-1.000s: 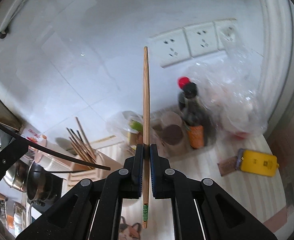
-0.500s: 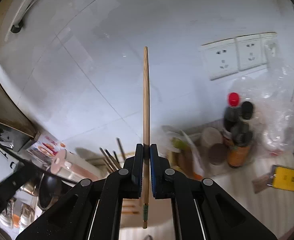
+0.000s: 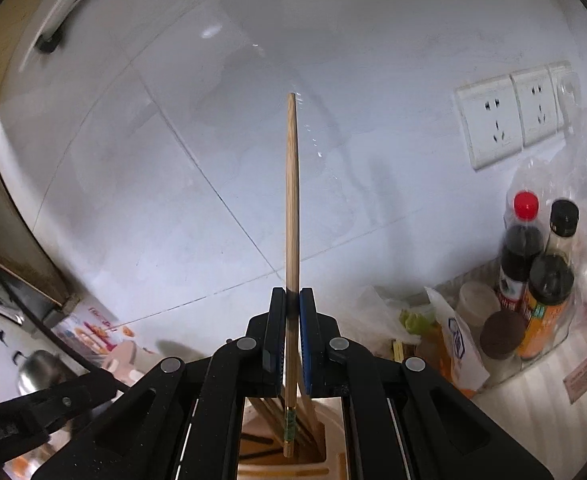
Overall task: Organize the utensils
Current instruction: 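Lower both chopsticks into the holder slots and open both tools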
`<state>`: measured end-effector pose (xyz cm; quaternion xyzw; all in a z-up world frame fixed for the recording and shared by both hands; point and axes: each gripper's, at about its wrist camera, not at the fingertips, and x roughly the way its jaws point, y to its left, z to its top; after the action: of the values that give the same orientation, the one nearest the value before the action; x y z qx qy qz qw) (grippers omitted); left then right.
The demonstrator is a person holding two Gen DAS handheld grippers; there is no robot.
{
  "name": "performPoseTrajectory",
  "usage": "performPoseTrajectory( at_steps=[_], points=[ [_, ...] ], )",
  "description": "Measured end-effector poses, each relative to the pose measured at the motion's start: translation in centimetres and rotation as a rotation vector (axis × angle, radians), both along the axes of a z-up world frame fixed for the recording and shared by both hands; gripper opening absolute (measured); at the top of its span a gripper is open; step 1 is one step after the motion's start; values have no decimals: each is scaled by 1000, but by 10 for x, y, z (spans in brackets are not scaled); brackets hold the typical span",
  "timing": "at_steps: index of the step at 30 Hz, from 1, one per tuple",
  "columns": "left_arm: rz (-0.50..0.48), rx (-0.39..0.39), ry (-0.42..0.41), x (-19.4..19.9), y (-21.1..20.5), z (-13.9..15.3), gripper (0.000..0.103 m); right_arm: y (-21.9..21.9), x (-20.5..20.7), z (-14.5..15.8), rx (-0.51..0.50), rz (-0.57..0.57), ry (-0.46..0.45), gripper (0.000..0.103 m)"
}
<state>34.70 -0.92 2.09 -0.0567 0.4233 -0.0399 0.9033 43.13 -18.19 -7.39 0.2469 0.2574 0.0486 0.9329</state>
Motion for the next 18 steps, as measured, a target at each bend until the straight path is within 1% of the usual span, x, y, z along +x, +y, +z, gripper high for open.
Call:
performPoseTrajectory(
  at_steps=[4, 6, 7, 9, 11, 12, 13, 14, 15, 16, 18],
  points=[
    [9, 0, 15, 5, 8, -10, 3, 10, -1, -9, -37, 3, -22, 7],
    [15, -9, 26, 8, 14, -14, 6, 10, -2, -14, -34, 7, -17, 7],
    [19, -9, 40, 8, 15, -15, 8, 11, -3, -17, -36, 14, -19, 7],
    [35, -24, 63, 9, 19, -16, 8, 8, -7, -19, -41, 32, -13, 9],
    [55, -37, 67, 6, 24, -13, 10, 7, -10, -19, -46, 50, -9, 21],
    [56, -40, 62, 4, 25, -11, 13, 6, -12, -17, -48, 59, -9, 36],
    [63, -40, 49, 0, 27, -7, 28, 5, -14, -15, -47, 70, -6, 44],
    [72, -41, 35, -3, 29, -4, 51, 3, -16, -13, -39, 81, -7, 45],
    [80, -44, 22, -5, 31, -1, 62, 0, -19, -10, -36, 91, -8, 46],
    [85, -50, 5, -8, 33, 2, 75, -3, -23, -6, -43, 92, -6, 50],
    [92, -46, -44, -16, 35, 11, 76, -10, -31, 1, -43, 97, -6, 53]
  ],
)
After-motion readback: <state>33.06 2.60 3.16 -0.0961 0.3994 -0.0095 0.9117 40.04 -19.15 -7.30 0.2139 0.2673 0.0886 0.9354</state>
